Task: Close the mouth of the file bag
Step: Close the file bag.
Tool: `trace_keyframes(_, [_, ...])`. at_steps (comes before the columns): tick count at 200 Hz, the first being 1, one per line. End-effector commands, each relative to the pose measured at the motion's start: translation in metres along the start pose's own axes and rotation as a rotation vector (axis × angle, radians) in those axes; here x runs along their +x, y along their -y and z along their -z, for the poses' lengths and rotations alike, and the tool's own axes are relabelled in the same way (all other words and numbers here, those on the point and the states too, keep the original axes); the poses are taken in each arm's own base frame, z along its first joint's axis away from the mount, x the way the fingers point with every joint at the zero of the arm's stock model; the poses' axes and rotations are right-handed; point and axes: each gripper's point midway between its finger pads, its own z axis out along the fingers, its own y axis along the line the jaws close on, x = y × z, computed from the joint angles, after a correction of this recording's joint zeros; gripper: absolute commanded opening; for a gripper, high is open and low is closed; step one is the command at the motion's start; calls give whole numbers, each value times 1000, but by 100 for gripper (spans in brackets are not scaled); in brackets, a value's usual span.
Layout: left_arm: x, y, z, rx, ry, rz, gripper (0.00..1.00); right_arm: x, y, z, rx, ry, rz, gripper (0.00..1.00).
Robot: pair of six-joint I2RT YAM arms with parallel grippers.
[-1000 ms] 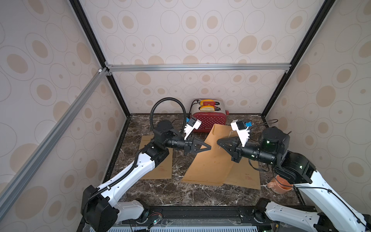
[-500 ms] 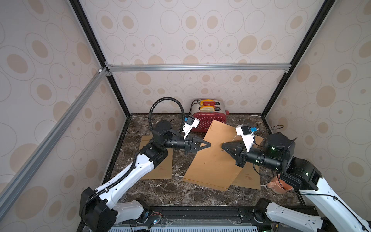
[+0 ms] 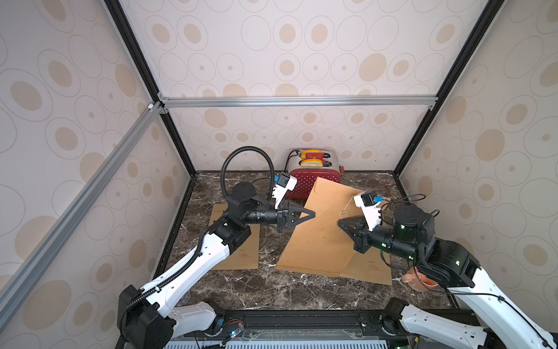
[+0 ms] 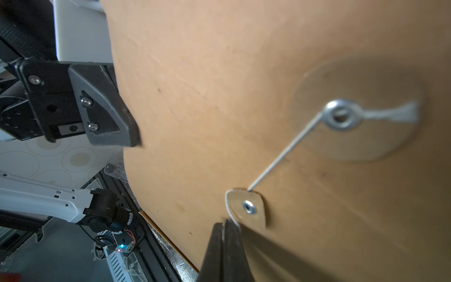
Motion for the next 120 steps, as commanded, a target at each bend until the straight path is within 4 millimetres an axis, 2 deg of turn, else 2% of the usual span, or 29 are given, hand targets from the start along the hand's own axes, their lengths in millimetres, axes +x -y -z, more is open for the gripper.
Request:
trace_keyframes(1, [-10,9,7,2,31,-62,0,8,8,-3,41,-22,-10,0])
trace_keyframes(38, [-11,10,8,-1,40,-62,0,15,8,-11,33,-45,-22,0])
trace_keyframes(120, [-11,11,9,0,38,-62,0,12,22,-2,112,-66,-22,0])
